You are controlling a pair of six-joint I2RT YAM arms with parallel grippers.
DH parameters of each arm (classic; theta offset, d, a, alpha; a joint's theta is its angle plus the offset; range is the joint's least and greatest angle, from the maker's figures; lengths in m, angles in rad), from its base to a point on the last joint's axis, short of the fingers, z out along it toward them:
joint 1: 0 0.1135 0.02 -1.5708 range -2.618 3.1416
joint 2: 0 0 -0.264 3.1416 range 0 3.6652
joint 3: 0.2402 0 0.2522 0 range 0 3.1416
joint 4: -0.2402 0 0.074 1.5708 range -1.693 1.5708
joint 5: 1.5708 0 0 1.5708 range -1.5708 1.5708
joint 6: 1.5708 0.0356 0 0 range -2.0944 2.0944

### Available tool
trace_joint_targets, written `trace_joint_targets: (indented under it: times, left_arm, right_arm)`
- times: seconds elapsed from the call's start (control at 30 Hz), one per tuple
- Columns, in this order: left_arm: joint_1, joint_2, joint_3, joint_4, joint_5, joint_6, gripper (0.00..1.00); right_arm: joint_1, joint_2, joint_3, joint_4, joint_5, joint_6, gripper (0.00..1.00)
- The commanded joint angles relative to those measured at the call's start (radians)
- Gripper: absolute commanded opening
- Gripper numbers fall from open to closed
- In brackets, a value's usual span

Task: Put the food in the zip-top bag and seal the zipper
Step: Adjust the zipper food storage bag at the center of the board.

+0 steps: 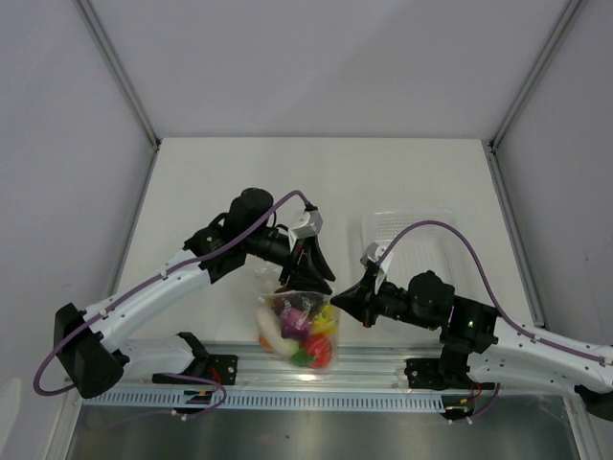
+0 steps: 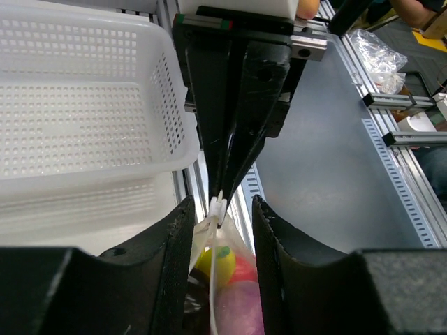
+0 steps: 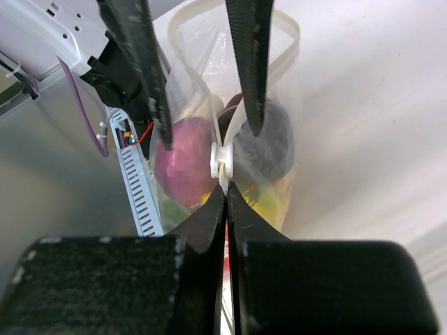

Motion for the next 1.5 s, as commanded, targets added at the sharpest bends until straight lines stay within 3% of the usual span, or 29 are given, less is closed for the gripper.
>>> trace_joint_targets:
  times: [0.0,0.23,0.47,0.93,1.23,1.47]
  left_arm:
    - [0.005,-0.040,-0.006,0.030,0.072,-0.004,0.41]
    - [0.003,-0.034,-0.003,-0.011,0.020,0.018,0.42]
    - [0.003,-0.019,0.008,-0.036,-0.005,0.030,0.49]
    - [0.002,0.012,0.020,-0.059,-0.002,0.042,0.46]
    - [0.003,0.015,0.018,-0.063,0.004,0.044,0.35]
    - [0.003,0.018,0.018,-0.062,0.024,0.042,0.18]
  right_arm:
    - [0.003,0.001,0.045,0.012,-0.002,-0.015,0.00]
    - [0.005,0.014,0.059,0.009,-0.007,-0.018,0.00]
    - [0.011,0.036,0.073,0.007,-0.002,-0.025,0.00]
    - [0.023,0.030,0.082,0.004,0.021,-0.028,0.00]
    - [0.026,0.015,0.085,-0.006,0.065,-0.026,0.00]
    - [0.026,0.016,0.079,0.003,0.073,-0.008,0.00]
